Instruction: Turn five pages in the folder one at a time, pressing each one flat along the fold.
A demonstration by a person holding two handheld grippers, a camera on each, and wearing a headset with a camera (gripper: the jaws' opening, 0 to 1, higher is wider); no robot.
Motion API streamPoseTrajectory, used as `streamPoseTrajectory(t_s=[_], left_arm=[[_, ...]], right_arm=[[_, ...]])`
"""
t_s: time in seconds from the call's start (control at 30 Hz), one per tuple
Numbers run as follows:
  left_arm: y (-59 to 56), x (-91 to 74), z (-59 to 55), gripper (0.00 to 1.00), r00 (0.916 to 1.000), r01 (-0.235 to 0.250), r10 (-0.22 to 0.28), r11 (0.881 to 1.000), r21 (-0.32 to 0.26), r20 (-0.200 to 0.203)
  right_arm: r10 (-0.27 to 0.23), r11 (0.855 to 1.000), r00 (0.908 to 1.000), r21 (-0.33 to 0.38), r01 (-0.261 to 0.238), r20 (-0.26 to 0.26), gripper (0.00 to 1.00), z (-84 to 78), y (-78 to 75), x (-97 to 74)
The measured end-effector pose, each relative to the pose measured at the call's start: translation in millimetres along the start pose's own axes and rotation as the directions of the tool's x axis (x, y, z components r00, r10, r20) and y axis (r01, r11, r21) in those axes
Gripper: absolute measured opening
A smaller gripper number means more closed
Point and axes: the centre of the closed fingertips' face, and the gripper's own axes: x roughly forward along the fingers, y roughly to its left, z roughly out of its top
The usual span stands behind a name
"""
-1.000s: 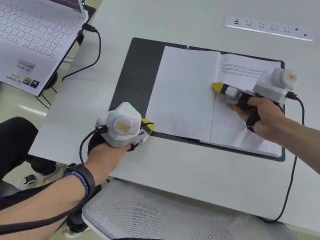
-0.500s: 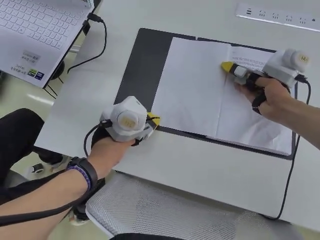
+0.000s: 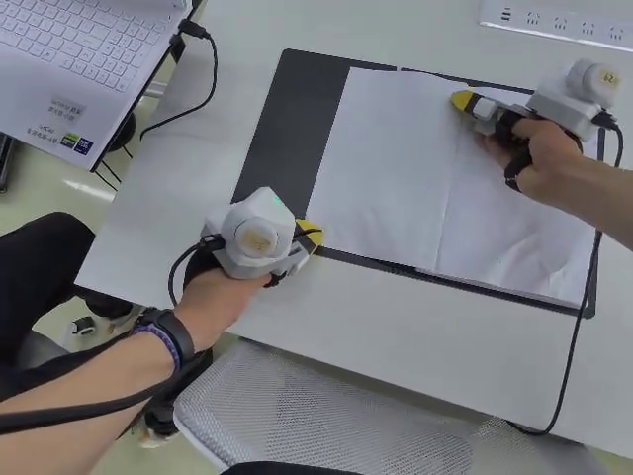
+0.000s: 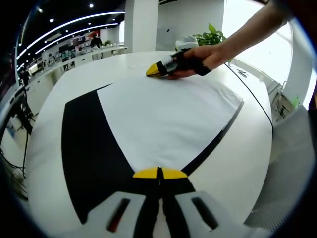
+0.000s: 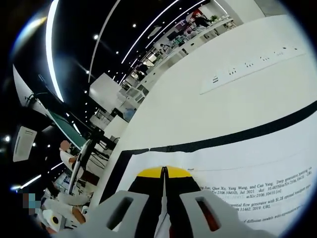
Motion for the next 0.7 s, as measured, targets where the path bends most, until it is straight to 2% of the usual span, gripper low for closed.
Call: streamPoseTrajectory(t_s=[0.1,0.2,0.23,0.3,0.37,0.53,0.7], left_arm=[[0.1,-0.3,-0.1,0.0,1.0,0.002,-0.002,1.0,-0.003,-0.002],[0.3,-0.5,-0.4,0.0,1.0,0.006,-0.006,1.0,-0.008,-0.002],[0.4,-0.5,-0.5,0.0,1.0,0.006,-0.006,1.0,-0.009,-0.002],[0.4,-0.6,-0.6,0.0,1.0,0.007,-0.007,1.0,-0.005,-0.002],[0.1,-0.6,-0.6,0.0,1.0,0.007,-0.007,1.0,-0.003,-0.006],[-0.3,-1.0,-0.3,0.0,1.0,0.006,-0.006,1.0,-0.007,-0.005],[-0.2,-0.7,-0.3,0.0,0.9999,0.012,-0.012,1.0,-0.009,-0.006]], right_arm=[[-0.021,1.0,0.9998,-0.008,0.021,0.003,0.0,11.0,-8.3,8.8],[-0.039,0.999,0.9992,0.022,0.039,0.0,0.0,15.0,-10.6,11.4],[-0.045,0.999,0.999,0.017,0.044,0.003,0.0,16.6,-10.9,12.4],[-0.048,0.998,0.9988,-0.036,0.048,-0.008,0.0,16.6,-12.8,15.5],[-0.04,0.999,0.9992,-0.033,0.039,-0.006,0.0,16.1,-14.2,15.3],[-0.008,0.999,0.9998,-0.034,0.007,-0.021,0.0,6.9,-9.5,8.0],[0.039,0.998,0.9982,-0.039,-0.04,-0.045,0.0,-12.9,4.0,-5.0]])
